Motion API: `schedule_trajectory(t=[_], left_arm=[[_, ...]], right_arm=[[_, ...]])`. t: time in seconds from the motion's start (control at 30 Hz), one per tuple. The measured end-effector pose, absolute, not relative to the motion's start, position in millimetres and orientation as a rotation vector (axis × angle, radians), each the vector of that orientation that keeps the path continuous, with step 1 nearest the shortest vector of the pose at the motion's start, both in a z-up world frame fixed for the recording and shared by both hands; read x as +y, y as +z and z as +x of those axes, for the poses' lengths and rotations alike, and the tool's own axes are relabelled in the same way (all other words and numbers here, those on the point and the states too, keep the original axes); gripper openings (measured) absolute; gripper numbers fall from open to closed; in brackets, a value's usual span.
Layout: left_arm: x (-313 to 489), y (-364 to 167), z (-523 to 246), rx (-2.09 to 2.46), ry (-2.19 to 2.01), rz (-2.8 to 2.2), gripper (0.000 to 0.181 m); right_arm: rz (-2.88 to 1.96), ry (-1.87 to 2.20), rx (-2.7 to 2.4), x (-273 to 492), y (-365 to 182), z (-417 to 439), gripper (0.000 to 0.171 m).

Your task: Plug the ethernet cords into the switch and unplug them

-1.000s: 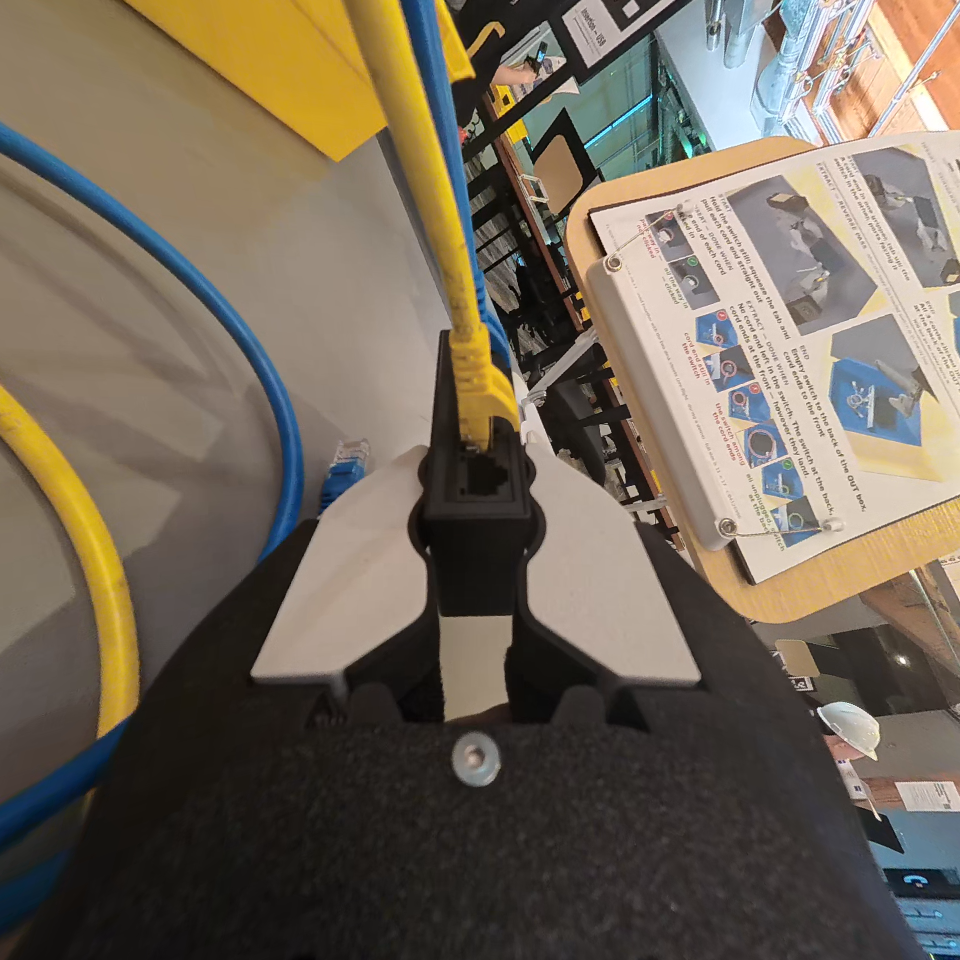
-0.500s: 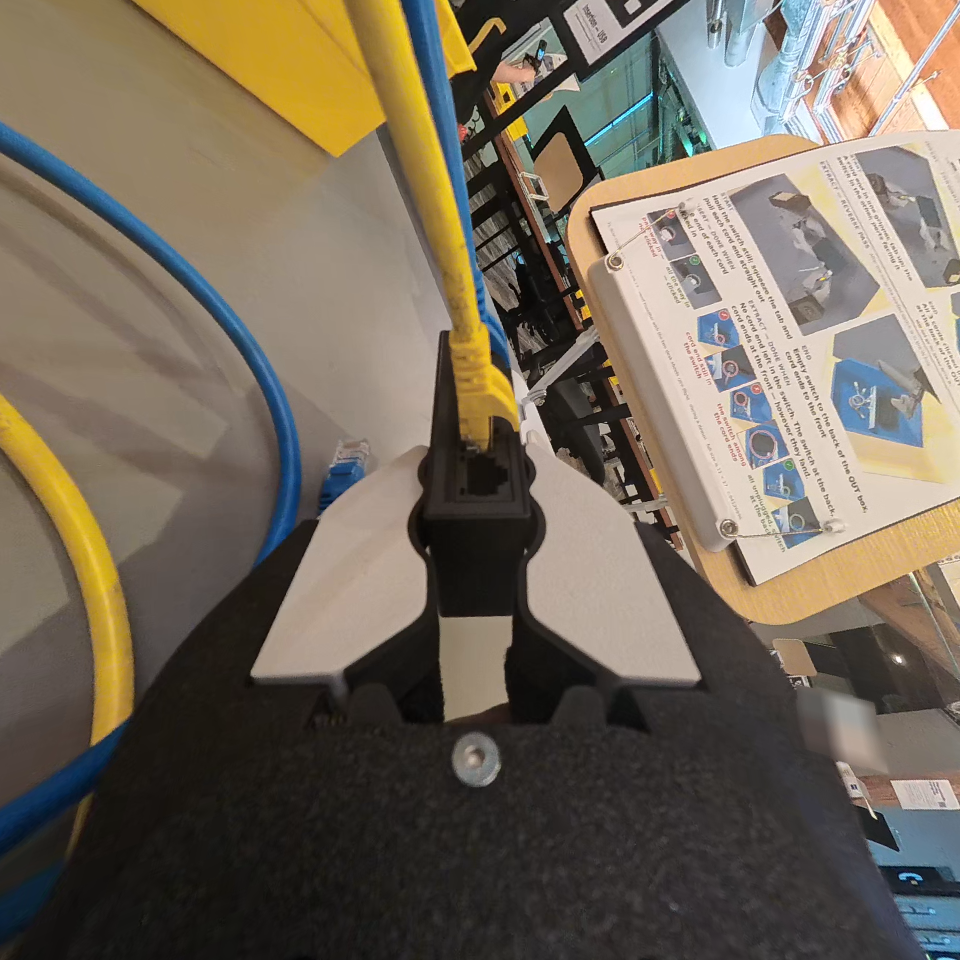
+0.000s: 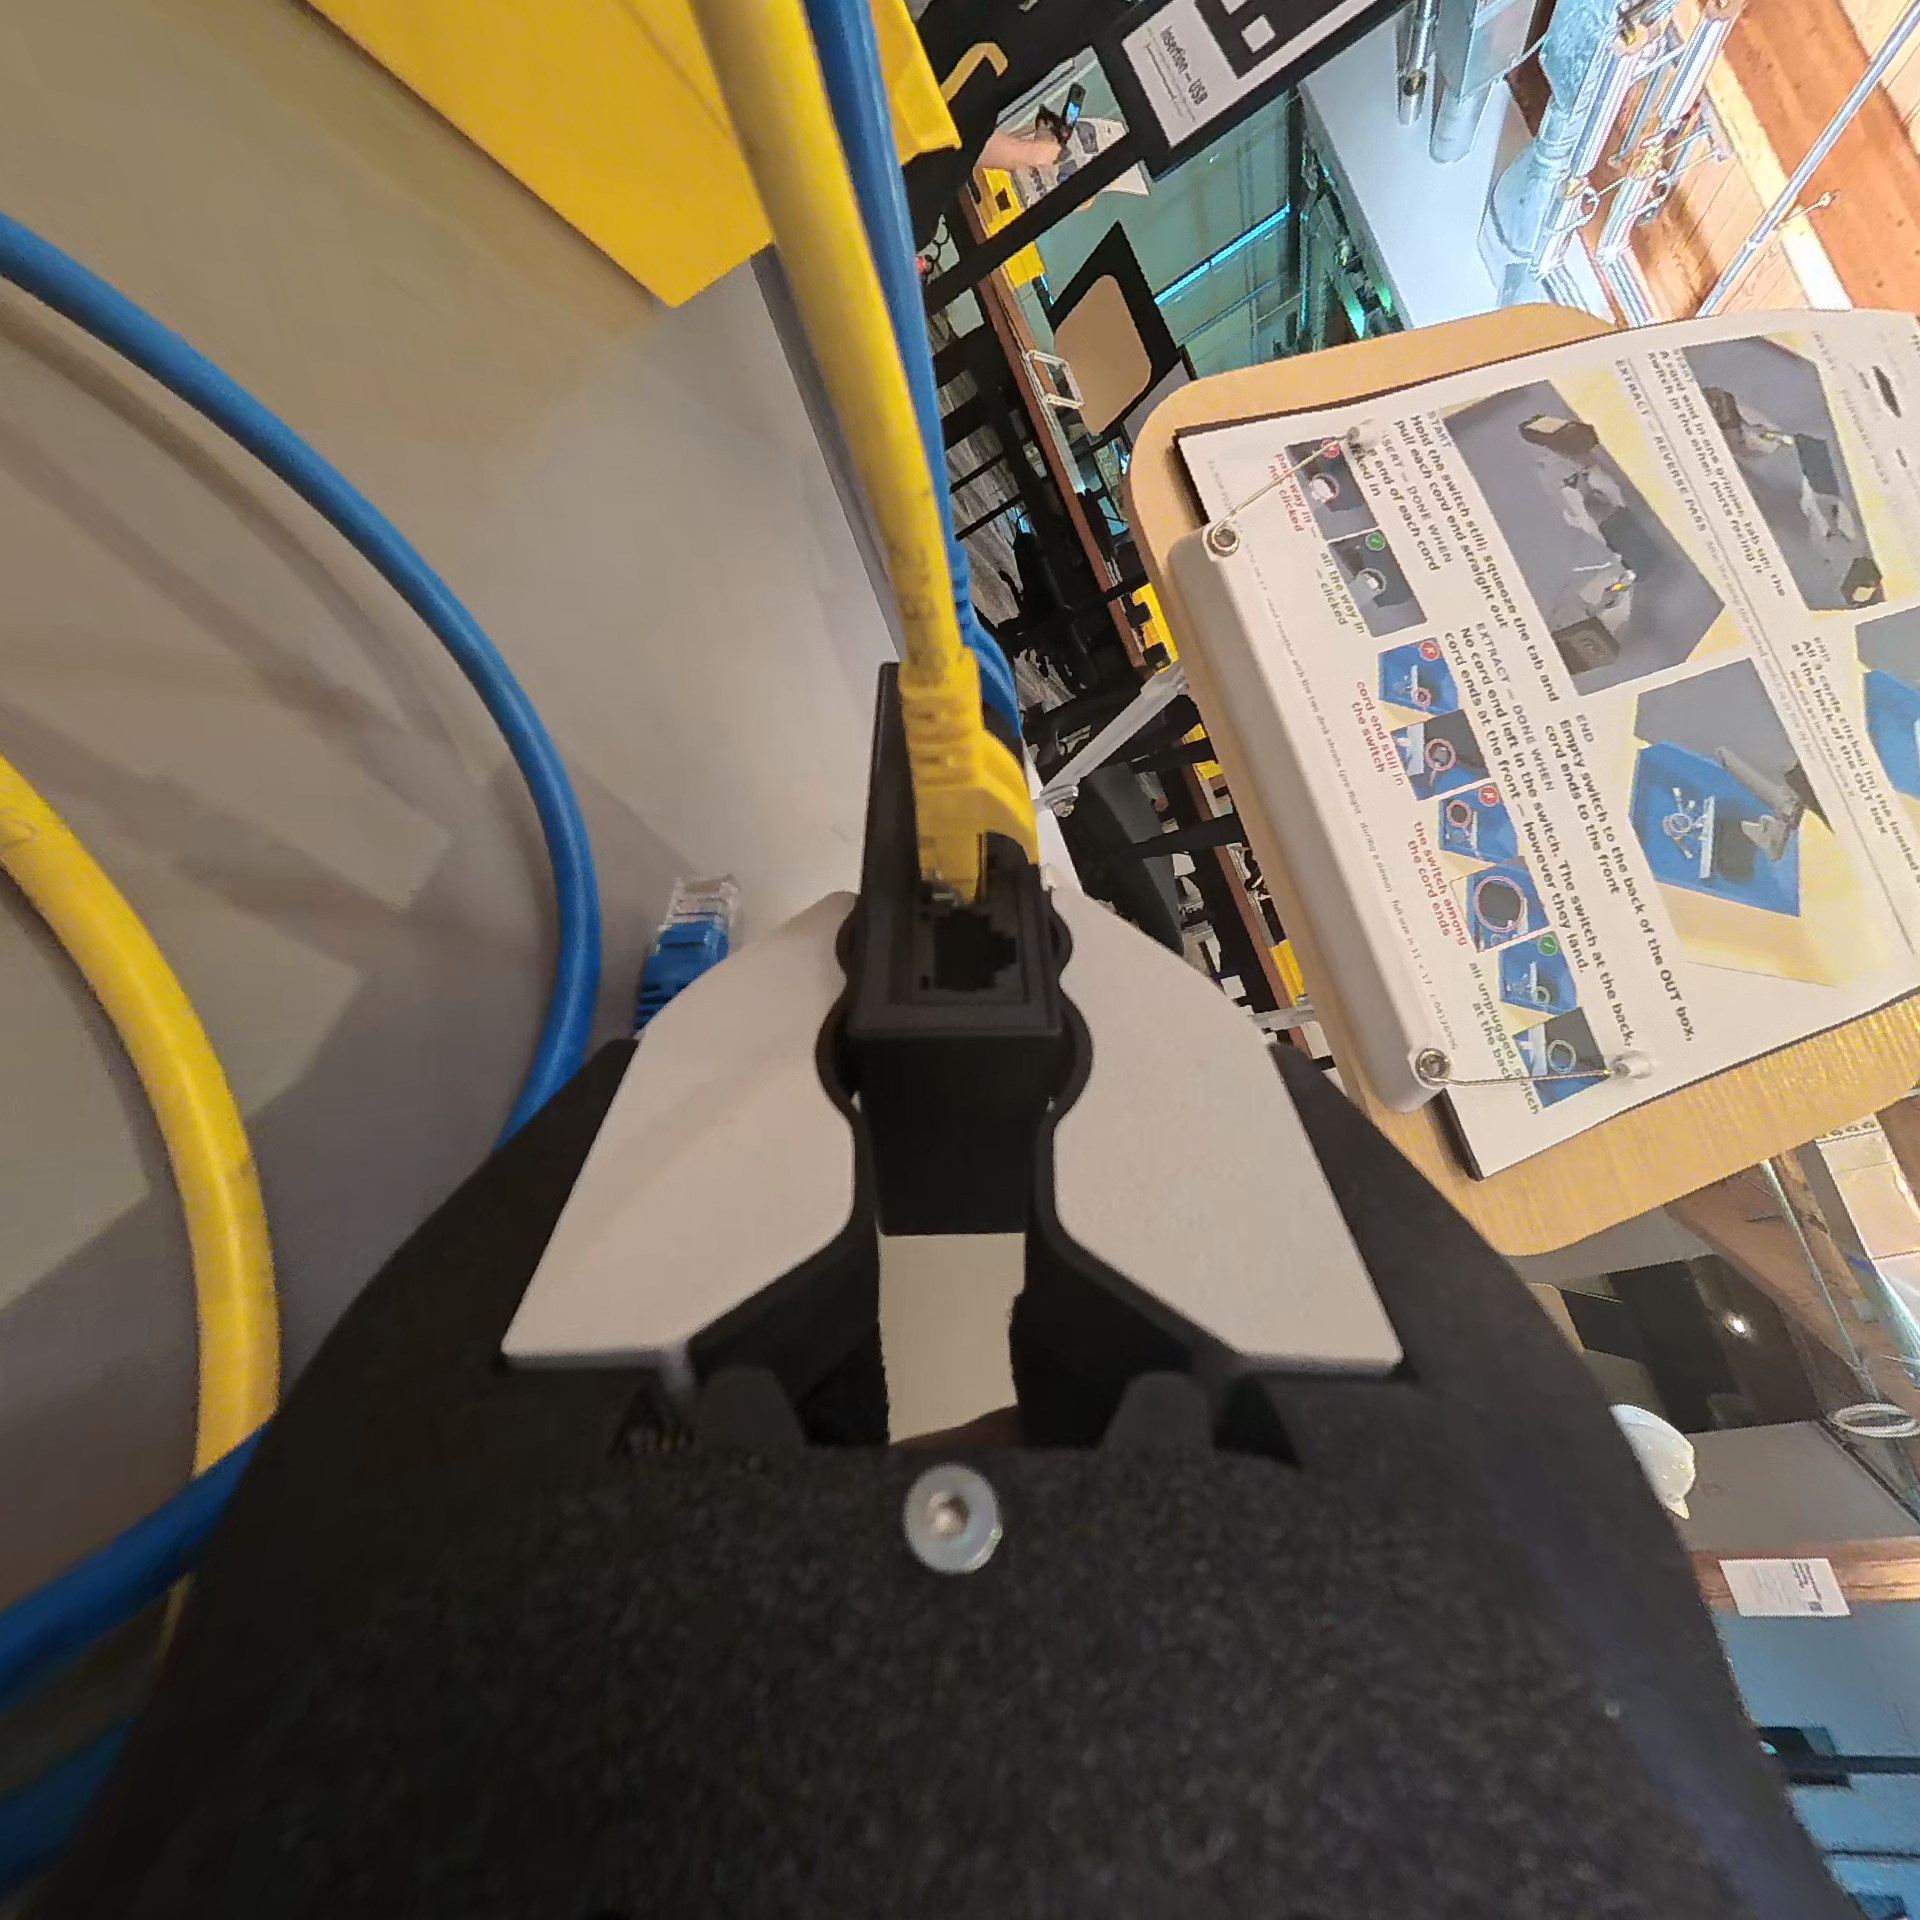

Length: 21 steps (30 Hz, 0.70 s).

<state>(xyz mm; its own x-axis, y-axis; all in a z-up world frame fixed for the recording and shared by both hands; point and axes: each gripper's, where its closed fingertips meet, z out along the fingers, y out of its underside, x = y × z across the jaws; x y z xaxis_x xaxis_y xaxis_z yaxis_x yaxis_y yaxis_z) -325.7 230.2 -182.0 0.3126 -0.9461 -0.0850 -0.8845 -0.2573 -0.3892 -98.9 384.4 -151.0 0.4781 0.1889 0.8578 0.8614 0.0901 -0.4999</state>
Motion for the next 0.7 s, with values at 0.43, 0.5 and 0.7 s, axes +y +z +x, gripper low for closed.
schedule_trajectory(t=[0.43, 0.5, 0.7], left_arm=[[209, -207, -281, 1.525, -0.739, -1.999, 0.006], [209, -206, -280, 1.540, -0.749, -1.969, 0.006], [210, -201, -277, 1.545, -0.764, -1.884, 0.006]], right_arm=[[-1.426, -0.652, -1.019, 387, -155, -102, 0.030], [-1.429, -0.650, -1.020, 386, -156, -102, 0.030], [-1.435, -0.647, -1.021, 387, -157, -101, 0.030]])
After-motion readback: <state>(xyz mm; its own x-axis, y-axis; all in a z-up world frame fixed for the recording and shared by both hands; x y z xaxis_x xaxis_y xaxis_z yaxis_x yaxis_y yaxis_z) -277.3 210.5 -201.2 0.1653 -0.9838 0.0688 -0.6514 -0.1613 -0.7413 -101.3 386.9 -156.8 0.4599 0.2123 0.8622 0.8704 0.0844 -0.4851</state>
